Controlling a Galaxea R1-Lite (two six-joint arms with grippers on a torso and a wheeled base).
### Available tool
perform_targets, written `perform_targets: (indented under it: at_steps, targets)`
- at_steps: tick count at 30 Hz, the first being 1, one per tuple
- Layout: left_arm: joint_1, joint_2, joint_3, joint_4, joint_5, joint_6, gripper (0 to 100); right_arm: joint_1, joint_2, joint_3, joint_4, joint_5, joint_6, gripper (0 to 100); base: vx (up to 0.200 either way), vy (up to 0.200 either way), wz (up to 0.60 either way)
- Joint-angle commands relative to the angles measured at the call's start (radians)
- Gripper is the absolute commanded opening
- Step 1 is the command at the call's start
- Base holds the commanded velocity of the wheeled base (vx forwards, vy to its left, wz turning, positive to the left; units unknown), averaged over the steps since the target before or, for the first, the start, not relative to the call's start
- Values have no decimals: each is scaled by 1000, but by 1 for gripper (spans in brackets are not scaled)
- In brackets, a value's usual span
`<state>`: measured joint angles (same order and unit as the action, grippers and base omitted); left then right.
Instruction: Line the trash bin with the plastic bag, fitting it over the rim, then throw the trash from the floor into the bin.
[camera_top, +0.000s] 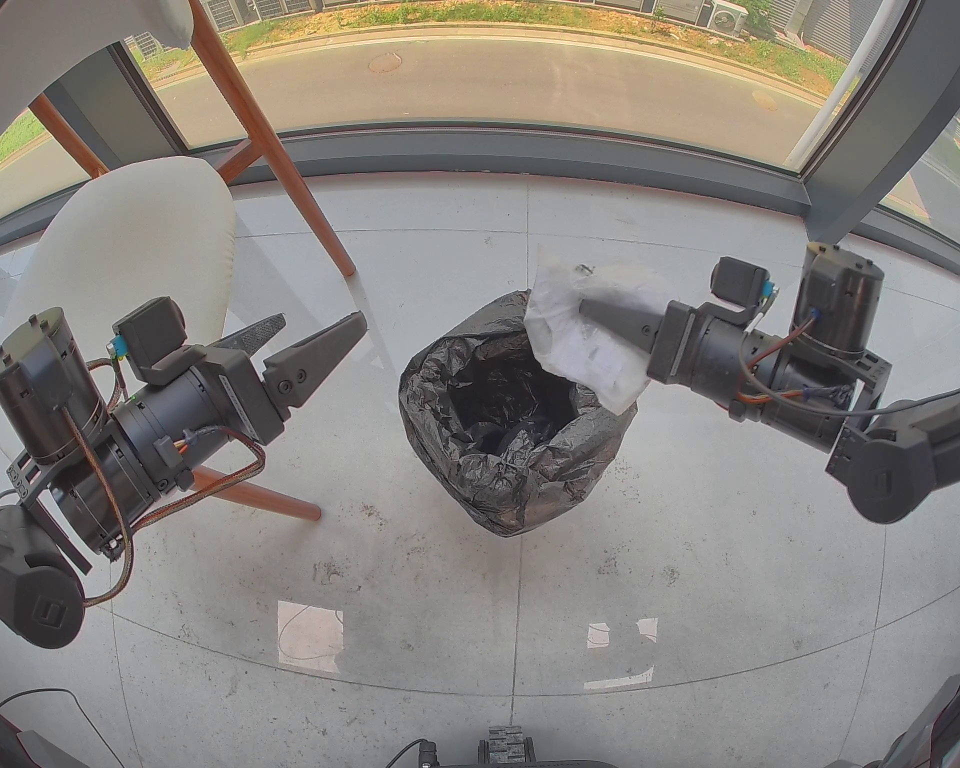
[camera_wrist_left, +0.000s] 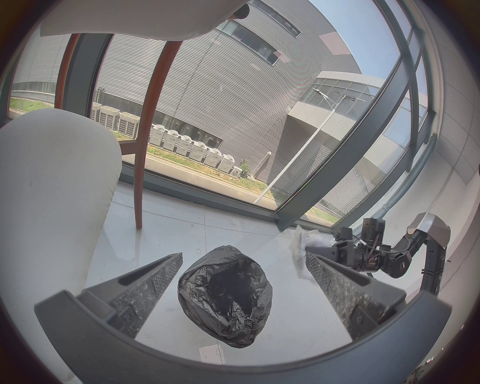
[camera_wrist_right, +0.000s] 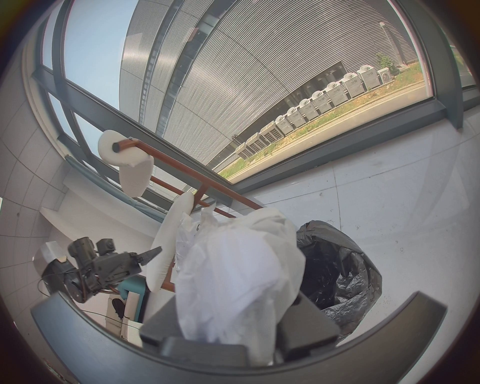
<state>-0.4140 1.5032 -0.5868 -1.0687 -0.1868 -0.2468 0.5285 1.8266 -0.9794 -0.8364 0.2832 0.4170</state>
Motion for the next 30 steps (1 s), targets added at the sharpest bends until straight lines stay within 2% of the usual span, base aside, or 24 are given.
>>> perform_targets:
  at_steps: [1, 7, 13, 18, 23, 24, 25, 27, 30]
  targets:
    - [0, 0, 1, 0, 0, 0, 100, 2, 60, 4, -7, -10, -1, 100, 0, 0, 0]
    - [11, -31, 4, 3, 1, -2, 100, -28, 13, 14, -6, -48, 0, 100, 0, 0, 0]
    - [164, -133, 70, 4, -2, -2, 100, -113, -256, 199, 25, -72, -7, 100, 0, 0, 0]
    - [324, -262, 154, 26, 0, 0, 100, -240, -529, 340, 164, -75, -24, 100, 0, 0, 0]
    - [445, -469, 361, 79, 0, 1, 100, -386, -810, 501, 313, -73, -116, 100, 0, 0, 0]
    - [446, -477, 369, 79, 0, 3, 100, -387, -819, 507, 316, -73, -121, 100, 0, 0, 0]
    - [452, -561, 459, 82, 0, 3, 100, -410, -922, 596, 329, -73, -172, 100, 0, 0, 0]
    - [443, -658, 556, 84, -5, 3, 100, -423, -1037, 702, 330, -73, -242, 100, 0, 0, 0]
    - [425, -791, 587, 168, -56, -3, 100, -435, -1176, 834, 330, -75, -319, 100, 0, 0, 0]
